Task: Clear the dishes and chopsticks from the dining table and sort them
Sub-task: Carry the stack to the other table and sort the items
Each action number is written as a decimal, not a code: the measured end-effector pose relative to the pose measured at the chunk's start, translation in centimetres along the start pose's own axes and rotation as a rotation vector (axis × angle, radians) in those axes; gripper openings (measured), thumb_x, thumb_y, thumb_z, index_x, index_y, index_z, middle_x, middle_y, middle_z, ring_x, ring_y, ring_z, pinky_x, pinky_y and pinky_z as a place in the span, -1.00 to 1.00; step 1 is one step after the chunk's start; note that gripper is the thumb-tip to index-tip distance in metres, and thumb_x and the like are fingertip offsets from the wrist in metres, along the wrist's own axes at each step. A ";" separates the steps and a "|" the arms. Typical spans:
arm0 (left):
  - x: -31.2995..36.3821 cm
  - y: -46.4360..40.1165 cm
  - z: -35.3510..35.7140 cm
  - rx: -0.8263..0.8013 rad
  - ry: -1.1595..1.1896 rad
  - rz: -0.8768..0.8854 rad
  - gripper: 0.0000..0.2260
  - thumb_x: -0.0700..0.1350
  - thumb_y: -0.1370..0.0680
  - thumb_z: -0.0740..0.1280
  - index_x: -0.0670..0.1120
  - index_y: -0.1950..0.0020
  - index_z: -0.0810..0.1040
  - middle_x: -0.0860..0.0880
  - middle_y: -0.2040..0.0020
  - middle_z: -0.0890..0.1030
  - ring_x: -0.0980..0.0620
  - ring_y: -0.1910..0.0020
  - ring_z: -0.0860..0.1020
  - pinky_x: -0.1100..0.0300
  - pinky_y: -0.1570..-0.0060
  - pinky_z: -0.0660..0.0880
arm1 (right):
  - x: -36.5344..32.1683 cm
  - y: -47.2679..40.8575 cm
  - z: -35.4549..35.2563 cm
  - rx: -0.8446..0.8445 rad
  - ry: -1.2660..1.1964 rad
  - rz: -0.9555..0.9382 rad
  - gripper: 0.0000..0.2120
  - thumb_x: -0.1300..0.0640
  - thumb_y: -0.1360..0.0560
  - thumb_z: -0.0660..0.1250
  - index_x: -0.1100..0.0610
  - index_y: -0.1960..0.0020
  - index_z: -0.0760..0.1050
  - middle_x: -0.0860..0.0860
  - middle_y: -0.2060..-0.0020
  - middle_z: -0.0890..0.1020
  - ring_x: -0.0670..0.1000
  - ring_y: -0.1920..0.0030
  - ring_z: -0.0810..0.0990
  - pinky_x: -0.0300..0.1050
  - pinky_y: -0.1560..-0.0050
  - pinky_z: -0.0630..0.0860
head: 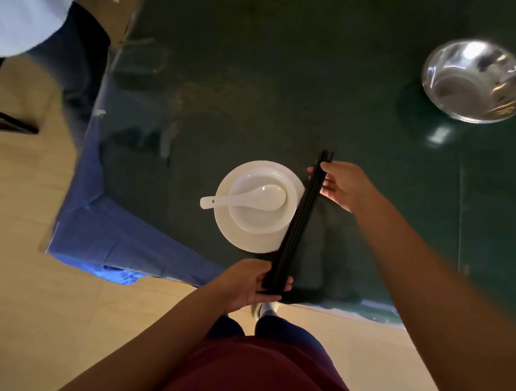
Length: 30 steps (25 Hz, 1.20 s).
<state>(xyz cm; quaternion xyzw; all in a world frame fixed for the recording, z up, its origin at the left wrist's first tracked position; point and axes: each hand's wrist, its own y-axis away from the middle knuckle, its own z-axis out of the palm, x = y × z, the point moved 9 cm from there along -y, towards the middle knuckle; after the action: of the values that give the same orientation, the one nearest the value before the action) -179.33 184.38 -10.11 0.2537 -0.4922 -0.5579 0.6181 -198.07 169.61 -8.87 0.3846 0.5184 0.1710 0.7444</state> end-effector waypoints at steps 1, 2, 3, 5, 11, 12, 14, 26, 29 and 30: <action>0.2 0.3 0.3 -0.010 -0.020 0.015 -0.71 -0.19 -0.60 0.08 -0.25 -0.24 0.45 -0.15 -0.01 0.65 -0.03 0.02 0.63 0.05 -0.06 0.55 | -0.3 0.3 -0.9 0.024 0.014 -0.023 -0.84 0.31 -0.55 0.18 0.16 0.17 0.46 0.08 0.21 0.61 -0.01 0.21 0.58 -0.16 0.19 0.51; 0.5 0.7 0.8 -0.030 -0.033 0.037 -0.71 -0.21 -0.60 0.08 -0.26 -0.24 0.45 -0.16 0.00 0.65 -0.04 0.02 0.64 0.03 -0.07 0.55 | -0.8 0.8 -1.8 0.040 0.039 -0.054 -0.84 0.31 -0.54 0.20 0.14 0.17 0.48 0.07 0.21 0.62 -0.02 0.20 0.59 -0.18 0.20 0.50; 1.0 1.1 1.5 -0.058 -0.045 0.067 -0.73 -0.22 -0.60 0.08 -0.25 -0.21 0.47 -0.16 0.01 0.66 -0.05 0.02 0.64 0.03 -0.05 0.57 | -1.6 1.3 -2.6 0.045 0.056 -0.089 -0.85 0.30 -0.53 0.22 0.13 0.16 0.50 0.07 0.20 0.63 -0.03 0.17 0.59 -0.18 0.18 0.50; 2.5 2.3 2.9 -0.116 -0.080 0.140 -0.76 -0.23 -0.60 0.09 -0.19 -0.14 0.52 -0.13 0.04 0.69 -0.06 0.00 0.65 0.08 0.01 0.60 | -3.9 2.5 -3.6 0.043 0.057 -0.159 -0.88 0.28 -0.51 0.26 0.13 0.14 0.53 0.06 0.18 0.65 -0.03 0.14 0.61 -0.17 0.14 0.51; 8.5 5.5 4.4 -0.104 -0.213 0.361 -0.79 -0.26 -0.59 0.17 -0.14 -0.01 0.60 -0.04 0.10 0.71 0.01 0.03 0.66 0.21 0.12 0.60 | -12.1 5.0 -0.9 -0.015 0.194 -0.336 -0.95 0.24 -0.45 0.37 0.11 0.15 0.54 0.03 0.18 0.67 -0.06 0.14 0.65 -0.21 0.18 0.54; 9.4 5.9 4.2 -0.087 -0.222 0.387 -0.79 -0.27 -0.58 0.18 -0.13 0.00 0.61 -0.03 0.11 0.71 0.02 0.04 0.66 0.22 0.13 0.60 | -13.1 5.2 0.1 -0.027 0.221 -0.361 -0.94 0.25 -0.45 0.36 0.10 0.14 0.54 0.01 0.19 0.67 -0.07 0.15 0.65 -0.24 0.21 0.54; 11.0 6.7 3.2 -0.043 -0.202 0.430 -0.78 -0.29 -0.57 0.19 -0.12 0.02 0.61 -0.04 0.14 0.71 0.04 0.09 0.67 0.23 0.16 0.60 | -14.7 5.2 2.4 -0.060 0.248 -0.391 -0.93 0.27 -0.47 0.33 0.11 0.13 0.54 -0.01 0.20 0.66 -0.11 0.19 0.64 -0.29 0.29 0.55; 20.1 7.1 -11.6 0.162 0.139 0.507 -0.80 -0.34 -0.56 0.16 -0.21 0.04 0.59 -0.11 0.23 0.70 0.05 0.27 0.67 0.24 0.25 0.62 | -17.6 -3.0 21.7 -0.232 0.280 -0.257 -0.86 0.31 -0.51 0.26 0.11 0.16 0.47 0.02 0.23 0.61 -0.09 0.23 0.59 -0.20 0.20 0.51; 22.9 5.3 -15.5 0.205 0.201 0.495 -0.82 -0.34 -0.56 0.17 -0.23 0.01 0.56 -0.14 0.20 0.65 0.06 0.30 0.65 0.23 0.24 0.63 | -18.3 -6.7 25.7 -0.195 0.321 -0.235 -0.87 0.32 -0.50 0.26 0.12 0.16 0.47 0.05 0.17 0.63 -0.04 0.17 0.60 -0.11 0.00 0.51; 24.0 4.5 -17.0 0.225 0.205 0.496 -0.83 -0.34 -0.57 0.17 -0.23 0.02 0.55 -0.14 0.20 0.64 0.06 0.31 0.64 0.23 0.24 0.63 | -18.5 -8.3 27.1 -0.176 0.331 -0.225 -0.89 0.32 -0.50 0.27 0.14 0.13 0.48 0.08 0.10 0.64 -0.01 0.11 0.60 -0.09 -0.03 0.50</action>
<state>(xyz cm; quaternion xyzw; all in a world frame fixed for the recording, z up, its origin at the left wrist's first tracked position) -164.79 158.98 -4.96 0.2477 -0.5329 -0.3033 0.7501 -182.25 141.42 1.26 0.2247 0.6561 0.1924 0.6943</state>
